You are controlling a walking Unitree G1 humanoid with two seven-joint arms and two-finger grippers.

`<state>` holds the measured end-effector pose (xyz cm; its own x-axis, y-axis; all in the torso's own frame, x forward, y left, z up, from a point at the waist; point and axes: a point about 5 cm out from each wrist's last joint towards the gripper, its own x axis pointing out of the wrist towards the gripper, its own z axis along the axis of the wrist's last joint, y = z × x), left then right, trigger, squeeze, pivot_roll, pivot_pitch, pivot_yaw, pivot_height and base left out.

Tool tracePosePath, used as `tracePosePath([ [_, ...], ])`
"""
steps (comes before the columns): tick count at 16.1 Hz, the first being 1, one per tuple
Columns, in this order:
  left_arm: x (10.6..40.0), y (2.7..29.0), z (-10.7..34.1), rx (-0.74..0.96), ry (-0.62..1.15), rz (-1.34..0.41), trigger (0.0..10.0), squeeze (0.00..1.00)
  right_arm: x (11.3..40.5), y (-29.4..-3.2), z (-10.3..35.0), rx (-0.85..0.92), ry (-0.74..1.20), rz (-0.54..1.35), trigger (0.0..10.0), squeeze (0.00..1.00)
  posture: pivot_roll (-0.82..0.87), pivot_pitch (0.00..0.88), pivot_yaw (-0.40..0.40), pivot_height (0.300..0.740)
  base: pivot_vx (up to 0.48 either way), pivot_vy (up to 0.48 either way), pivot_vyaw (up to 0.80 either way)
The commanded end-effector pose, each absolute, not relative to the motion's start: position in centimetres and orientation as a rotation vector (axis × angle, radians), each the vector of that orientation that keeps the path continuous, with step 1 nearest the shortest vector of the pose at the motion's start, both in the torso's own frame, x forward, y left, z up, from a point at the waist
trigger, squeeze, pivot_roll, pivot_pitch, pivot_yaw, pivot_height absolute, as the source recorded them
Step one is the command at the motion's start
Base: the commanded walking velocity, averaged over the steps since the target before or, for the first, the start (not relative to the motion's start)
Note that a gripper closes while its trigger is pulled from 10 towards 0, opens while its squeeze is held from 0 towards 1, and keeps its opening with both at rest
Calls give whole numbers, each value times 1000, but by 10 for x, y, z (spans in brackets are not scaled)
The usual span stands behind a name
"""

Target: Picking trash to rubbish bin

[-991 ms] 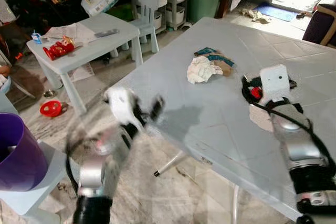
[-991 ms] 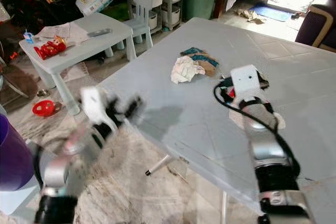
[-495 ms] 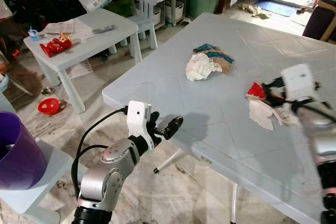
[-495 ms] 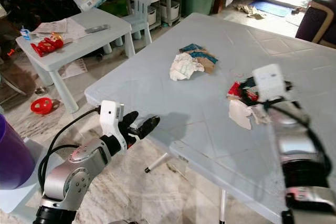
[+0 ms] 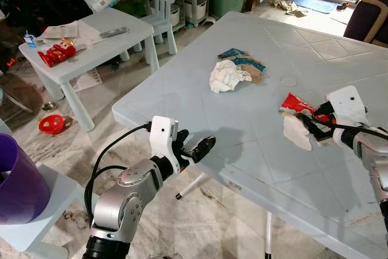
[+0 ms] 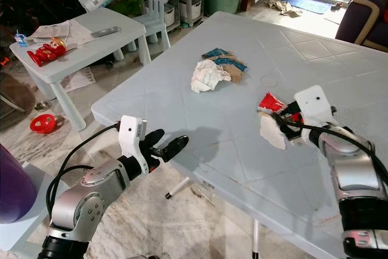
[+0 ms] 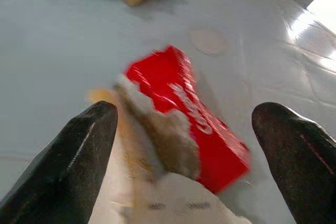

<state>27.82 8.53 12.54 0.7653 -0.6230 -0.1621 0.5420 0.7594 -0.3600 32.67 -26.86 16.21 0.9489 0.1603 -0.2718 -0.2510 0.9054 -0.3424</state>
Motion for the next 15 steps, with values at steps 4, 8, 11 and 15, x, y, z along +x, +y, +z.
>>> tracePosePath([
  [4,277,83,128,-284,276,-654,10000,0,323,-257,178,-339,130,307,10000,0,-69,95,-13,740,0,0,0],
  [8,277,82,127,-281,280,-659,10000,0,313,-260,169,-385,196,383,10000,0,-74,97,-11,740,0,0,0],
  [11,277,81,128,-279,279,-660,10000,0,309,-266,154,-473,264,358,10000,0,-76,98,-11,740,0,0,0],
  [15,278,80,128,-277,277,-660,10000,0,308,-268,128,-473,337,280,7608,0,-73,97,-12,740,0,0,0],
])
